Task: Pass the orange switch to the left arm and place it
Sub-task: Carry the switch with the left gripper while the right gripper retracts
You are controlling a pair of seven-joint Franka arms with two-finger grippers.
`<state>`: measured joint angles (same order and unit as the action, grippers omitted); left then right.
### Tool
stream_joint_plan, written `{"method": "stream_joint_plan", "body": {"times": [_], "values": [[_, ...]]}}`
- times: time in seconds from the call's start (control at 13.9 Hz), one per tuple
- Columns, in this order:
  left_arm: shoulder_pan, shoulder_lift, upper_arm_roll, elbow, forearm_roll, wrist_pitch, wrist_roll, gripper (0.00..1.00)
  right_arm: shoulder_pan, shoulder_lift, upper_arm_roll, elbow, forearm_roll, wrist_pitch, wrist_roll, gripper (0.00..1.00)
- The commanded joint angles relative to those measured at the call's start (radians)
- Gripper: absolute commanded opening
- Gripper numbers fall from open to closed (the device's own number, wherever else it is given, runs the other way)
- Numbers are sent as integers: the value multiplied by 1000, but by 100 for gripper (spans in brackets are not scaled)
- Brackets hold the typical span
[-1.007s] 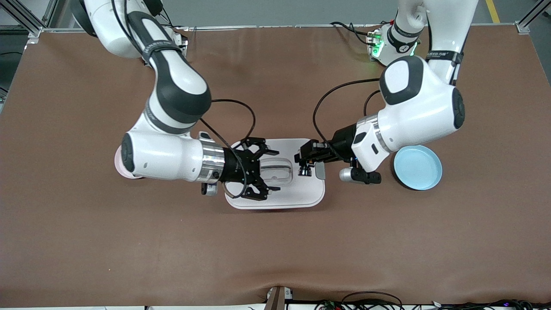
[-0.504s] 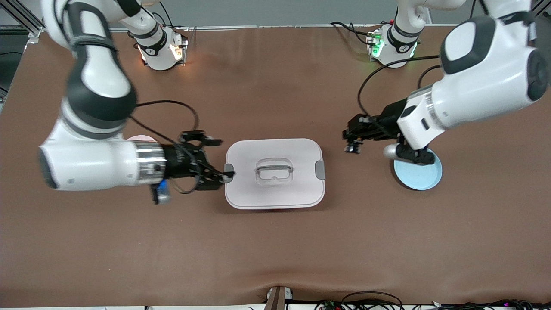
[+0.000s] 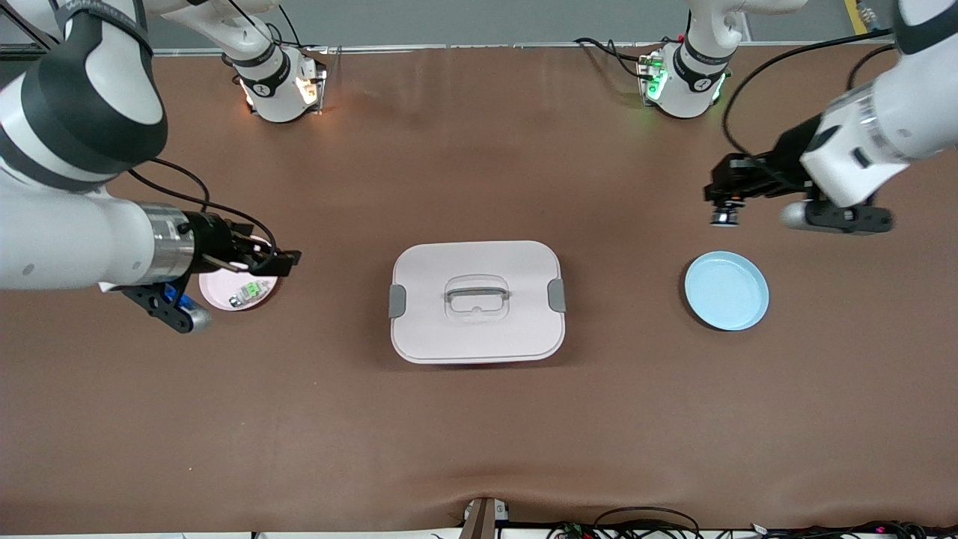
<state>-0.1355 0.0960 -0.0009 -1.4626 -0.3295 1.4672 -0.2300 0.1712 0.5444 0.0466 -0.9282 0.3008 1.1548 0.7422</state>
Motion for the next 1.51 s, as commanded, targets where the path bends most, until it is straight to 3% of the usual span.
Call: {"method": "stream_joint_plan", "body": {"times": [0.0,0.22,0.5,0.72,1.22,1.29,1.44], "values": [[40,-9,-7,-8,103,-10,-139,0,-19,-43,7,-24,-104,-81,-159,100],[51,-1,-4,-7,191,-1,-310,0,-18,-57,9,-31,-205,-159,-297,100],[148,1,-2,-16,202,12,-464,0,-19,-57,7,-32,-256,-265,-408,100],[160,-1,-2,-37,236,25,-621,0,-21,-81,9,-66,-275,-255,-440,100],[160,-64,-10,-306,276,270,-820,0,-62,-98,9,-84,-272,-195,-495,100],[159,-67,-11,-346,276,307,-854,0,-65,-130,10,-140,-270,-157,-495,100],[157,-70,-13,-412,276,367,-937,0,-73,-289,10,-393,-269,27,-497,100]]}}
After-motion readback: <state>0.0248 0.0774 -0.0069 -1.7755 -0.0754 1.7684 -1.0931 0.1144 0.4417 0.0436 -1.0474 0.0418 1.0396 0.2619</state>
